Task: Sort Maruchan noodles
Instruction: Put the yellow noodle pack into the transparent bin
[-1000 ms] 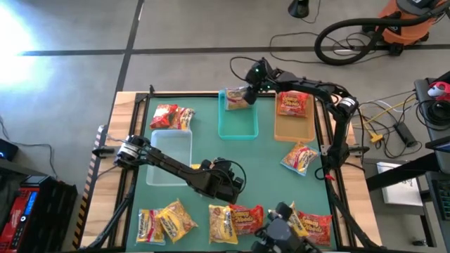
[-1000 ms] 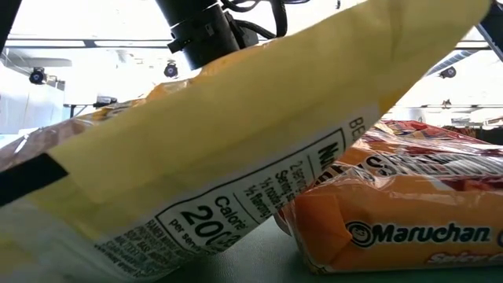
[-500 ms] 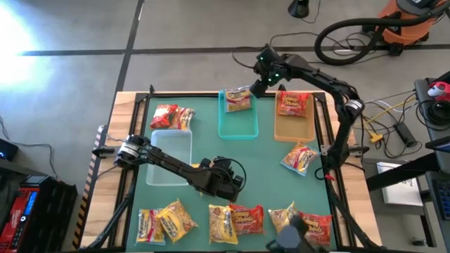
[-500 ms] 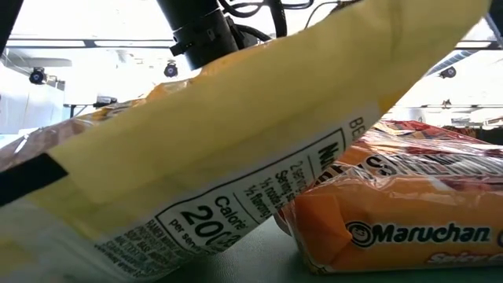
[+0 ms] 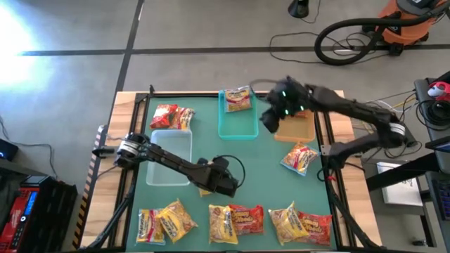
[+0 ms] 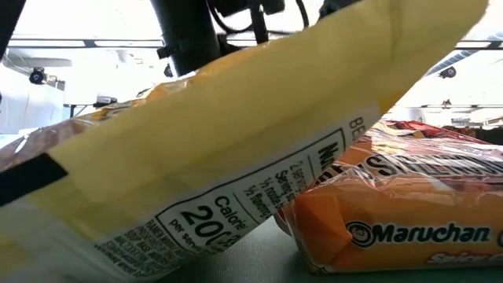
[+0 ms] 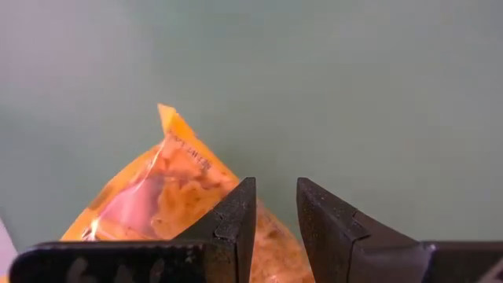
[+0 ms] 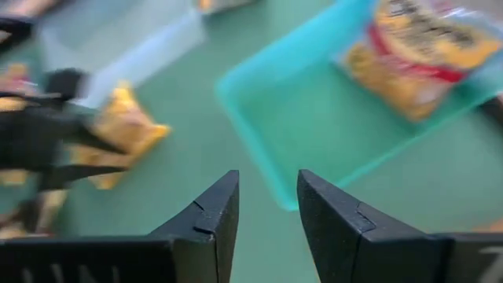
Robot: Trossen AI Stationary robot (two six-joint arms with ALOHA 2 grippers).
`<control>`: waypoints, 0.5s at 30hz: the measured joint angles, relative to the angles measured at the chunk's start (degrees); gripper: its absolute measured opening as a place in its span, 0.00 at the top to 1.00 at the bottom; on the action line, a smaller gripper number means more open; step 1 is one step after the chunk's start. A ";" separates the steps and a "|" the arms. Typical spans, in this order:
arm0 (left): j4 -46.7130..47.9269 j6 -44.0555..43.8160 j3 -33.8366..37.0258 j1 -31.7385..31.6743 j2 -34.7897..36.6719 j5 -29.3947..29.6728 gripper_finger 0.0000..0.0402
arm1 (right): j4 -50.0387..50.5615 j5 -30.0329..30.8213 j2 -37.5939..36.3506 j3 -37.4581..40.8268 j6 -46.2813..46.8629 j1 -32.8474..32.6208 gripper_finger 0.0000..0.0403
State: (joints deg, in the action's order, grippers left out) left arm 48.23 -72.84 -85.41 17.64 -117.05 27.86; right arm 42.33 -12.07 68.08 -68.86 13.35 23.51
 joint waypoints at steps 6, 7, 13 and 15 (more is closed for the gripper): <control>-1.52 10.45 0.00 -0.32 0.09 -11.47 0.81 | -14.59 0.11 -7.56 15.42 13.36 -9.94 0.73; -1.54 10.78 0.00 -0.32 0.09 -13.30 0.81 | -17.75 0.01 -8.16 17.71 15.54 -11.47 0.74; -3.30 11.39 0.00 0.38 0.96 -15.22 0.81 | -34.86 0.07 -8.25 28.30 25.30 -18.51 0.76; -4.76 11.77 -0.02 0.57 1.61 -14.74 0.81 | -39.86 0.08 -7.24 30.44 27.64 -20.20 0.77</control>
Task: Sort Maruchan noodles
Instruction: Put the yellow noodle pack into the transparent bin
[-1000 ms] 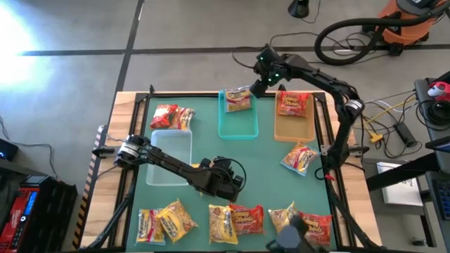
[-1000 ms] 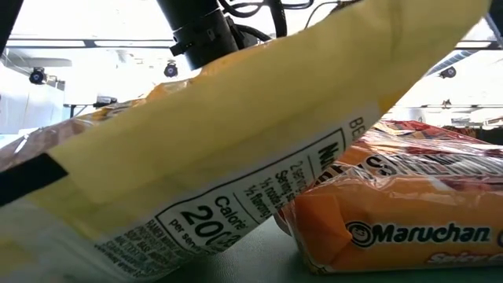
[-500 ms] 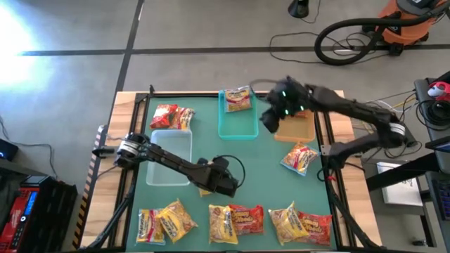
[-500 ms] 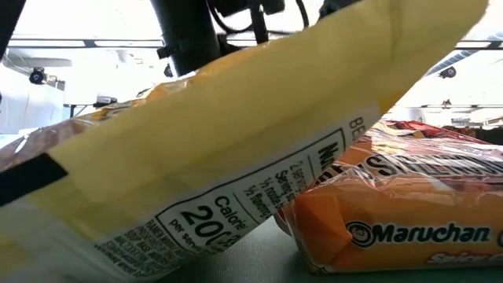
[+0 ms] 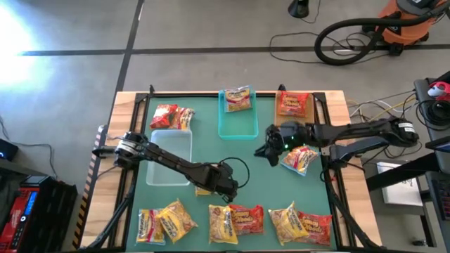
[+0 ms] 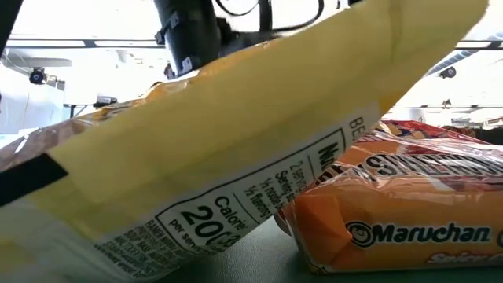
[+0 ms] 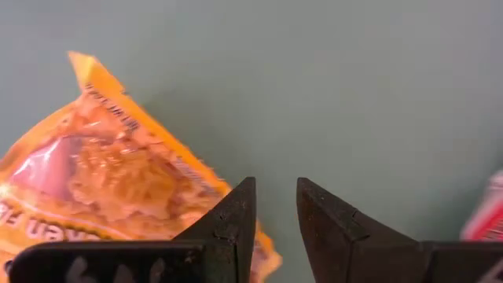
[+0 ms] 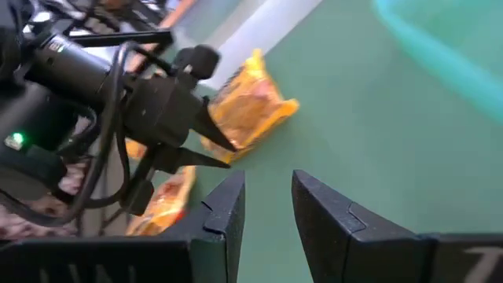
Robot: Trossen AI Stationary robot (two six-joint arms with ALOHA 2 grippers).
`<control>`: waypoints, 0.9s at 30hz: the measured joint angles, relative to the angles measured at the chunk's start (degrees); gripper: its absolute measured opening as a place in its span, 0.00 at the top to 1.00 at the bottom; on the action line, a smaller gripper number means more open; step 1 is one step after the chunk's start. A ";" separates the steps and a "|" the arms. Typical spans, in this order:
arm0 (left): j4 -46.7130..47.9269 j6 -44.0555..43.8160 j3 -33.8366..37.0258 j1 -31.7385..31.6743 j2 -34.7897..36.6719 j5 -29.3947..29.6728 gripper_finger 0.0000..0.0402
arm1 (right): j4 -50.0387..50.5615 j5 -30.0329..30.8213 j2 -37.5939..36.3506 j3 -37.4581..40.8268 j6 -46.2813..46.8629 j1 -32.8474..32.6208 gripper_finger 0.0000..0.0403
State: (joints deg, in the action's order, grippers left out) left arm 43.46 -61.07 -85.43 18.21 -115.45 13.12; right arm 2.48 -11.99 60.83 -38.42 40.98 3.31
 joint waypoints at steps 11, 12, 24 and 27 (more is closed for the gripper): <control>7.91 -10.02 -0.04 2.84 4.01 2.72 0.81 | -14.37 0.46 12.01 1.96 2.70 -5.85 0.82; 9.56 -12.09 -0.04 3.20 4.07 3.19 0.81 | -15.50 0.49 13.46 1.60 2.74 -6.24 0.82; 15.08 -29.56 0.04 3.97 -1.12 4.93 0.81 | -18.25 -0.46 27.90 -7.23 1.74 -10.51 0.83; 13.02 -30.87 -0.07 3.92 -2.10 4.95 0.81 | -17.89 -1.59 29.65 -9.64 0.19 -11.30 0.83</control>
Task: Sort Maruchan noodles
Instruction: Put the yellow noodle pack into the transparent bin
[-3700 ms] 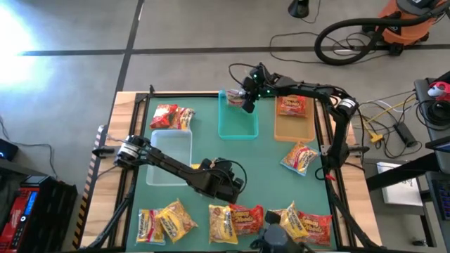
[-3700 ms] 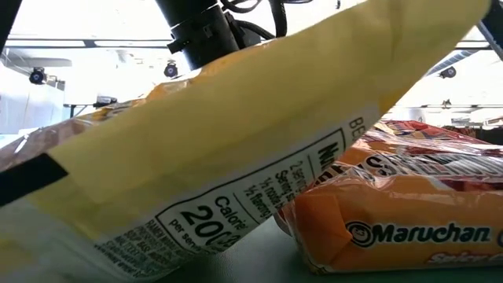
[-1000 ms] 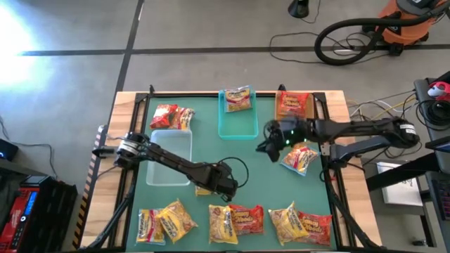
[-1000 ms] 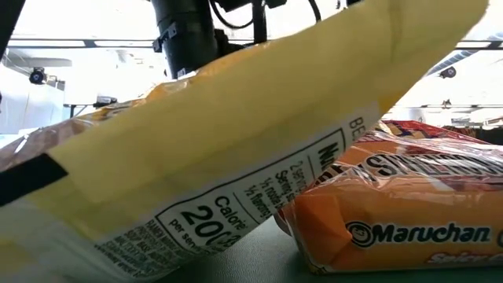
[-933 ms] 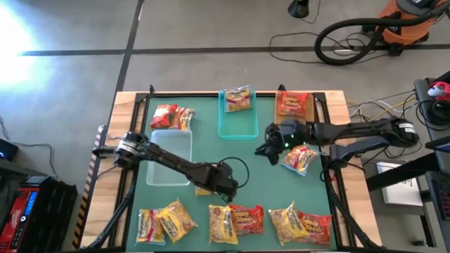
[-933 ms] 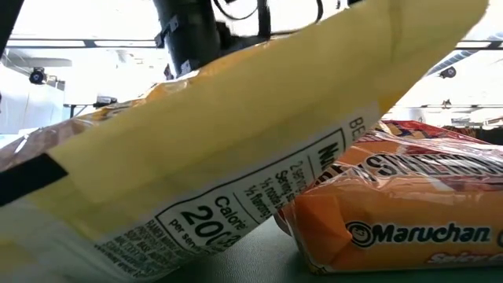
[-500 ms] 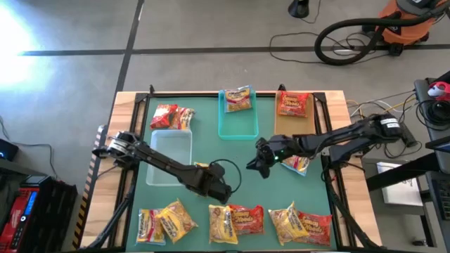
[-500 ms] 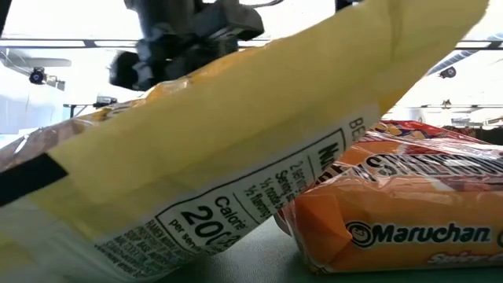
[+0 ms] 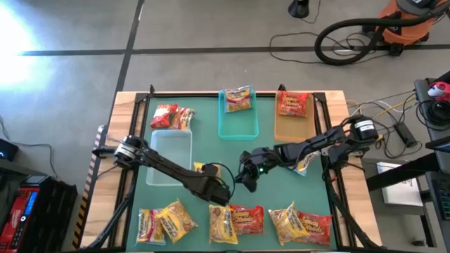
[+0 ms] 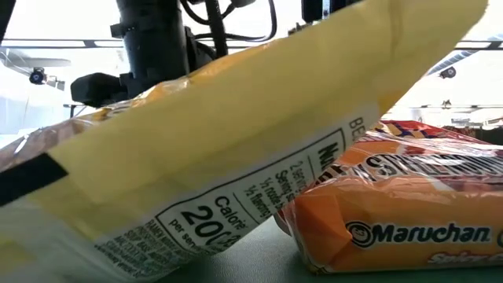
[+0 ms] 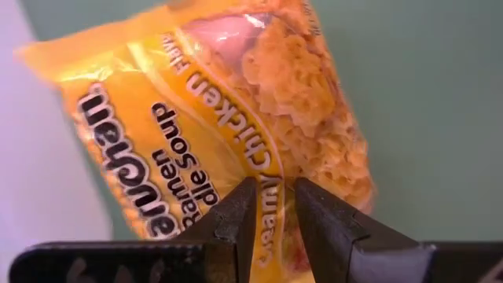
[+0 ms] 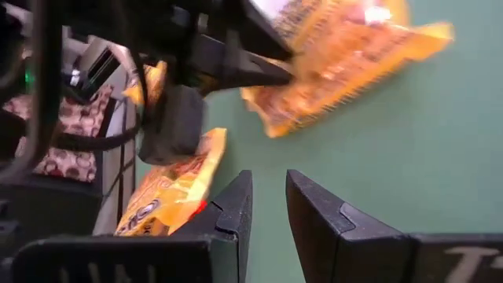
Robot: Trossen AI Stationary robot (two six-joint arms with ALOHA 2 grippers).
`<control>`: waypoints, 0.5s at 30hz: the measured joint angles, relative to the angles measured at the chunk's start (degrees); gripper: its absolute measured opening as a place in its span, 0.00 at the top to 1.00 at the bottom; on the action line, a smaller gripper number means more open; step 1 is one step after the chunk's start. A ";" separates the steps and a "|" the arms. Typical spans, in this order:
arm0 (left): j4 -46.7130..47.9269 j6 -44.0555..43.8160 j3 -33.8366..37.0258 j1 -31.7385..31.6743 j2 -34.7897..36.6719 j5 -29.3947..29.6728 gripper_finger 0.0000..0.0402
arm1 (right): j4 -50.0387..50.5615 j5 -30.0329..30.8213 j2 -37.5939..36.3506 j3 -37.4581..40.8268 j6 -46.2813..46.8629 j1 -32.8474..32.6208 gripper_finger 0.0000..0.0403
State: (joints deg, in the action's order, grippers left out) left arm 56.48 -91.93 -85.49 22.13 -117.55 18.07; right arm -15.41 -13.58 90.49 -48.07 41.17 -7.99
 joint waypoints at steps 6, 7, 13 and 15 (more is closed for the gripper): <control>-10.20 4.02 -0.02 -0.04 -0.78 2.59 0.81 | 0.65 -1.89 0.63 -2.62 -2.36 -0.59 0.83; -11.25 5.04 0.04 -0.04 -0.82 3.56 0.81 | 1.71 -1.88 0.34 -2.82 -2.80 -0.59 0.83; -14.97 6.99 0.09 -0.31 -0.99 5.55 0.81 | 8.54 -1.43 -1.12 -4.18 -6.23 -0.59 0.83; -14.66 7.00 0.13 -0.24 -0.60 6.40 0.81 | 9.32 -1.41 -1.12 -3.98 -6.34 -0.66 0.83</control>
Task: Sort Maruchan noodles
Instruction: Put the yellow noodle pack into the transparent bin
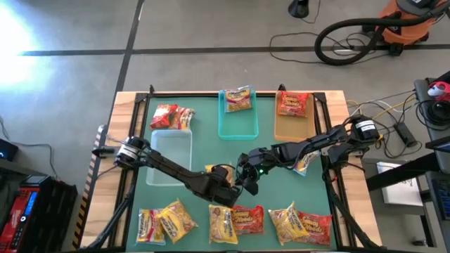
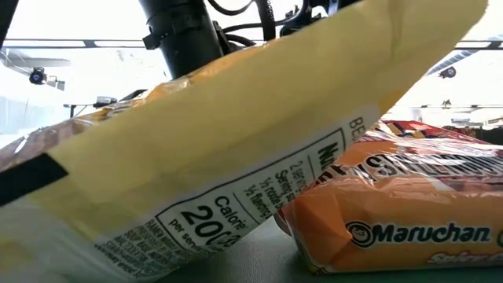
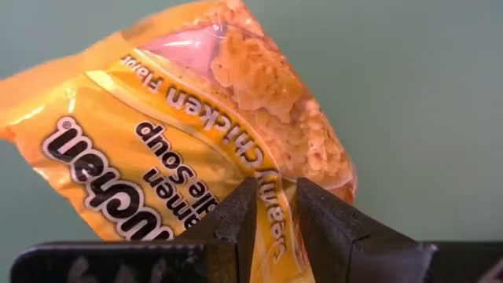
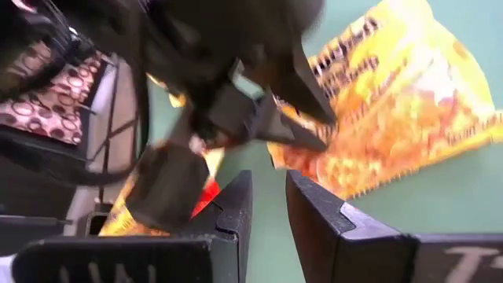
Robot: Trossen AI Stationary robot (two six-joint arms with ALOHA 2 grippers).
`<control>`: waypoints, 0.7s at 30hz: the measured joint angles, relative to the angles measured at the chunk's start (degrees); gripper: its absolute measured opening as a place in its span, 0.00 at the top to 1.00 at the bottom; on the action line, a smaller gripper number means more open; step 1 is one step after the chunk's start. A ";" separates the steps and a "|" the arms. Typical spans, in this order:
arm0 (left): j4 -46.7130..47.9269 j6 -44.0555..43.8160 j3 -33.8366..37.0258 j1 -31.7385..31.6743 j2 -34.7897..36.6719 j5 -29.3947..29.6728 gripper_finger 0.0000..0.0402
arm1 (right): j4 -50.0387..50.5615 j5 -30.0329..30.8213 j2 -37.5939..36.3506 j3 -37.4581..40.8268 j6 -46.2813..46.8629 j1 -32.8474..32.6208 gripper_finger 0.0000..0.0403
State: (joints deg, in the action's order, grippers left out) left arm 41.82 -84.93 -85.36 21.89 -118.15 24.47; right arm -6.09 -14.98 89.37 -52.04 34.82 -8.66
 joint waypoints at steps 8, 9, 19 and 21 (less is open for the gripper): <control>0.14 1.55 -0.15 1.25 2.81 0.22 0.81 | 0.18 6.25 1.70 0.41 -2.22 -0.34 0.83; 0.17 1.54 -0.15 1.50 3.12 0.22 0.81 | -0.08 6.83 1.77 0.43 -2.54 -0.34 0.83; 4.12 -1.40 -0.22 5.18 6.26 -0.39 0.81 | -3.57 10.51 5.82 0.41 -5.04 -0.34 0.83; 6.47 -3.73 -0.24 6.10 6.64 -0.42 0.81 | -4.92 10.51 6.87 0.41 -5.04 -0.34 0.83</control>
State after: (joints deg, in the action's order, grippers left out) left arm 48.29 -88.66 -85.60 28.00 -111.51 24.05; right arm -11.01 -4.47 96.24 -51.64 29.78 -8.99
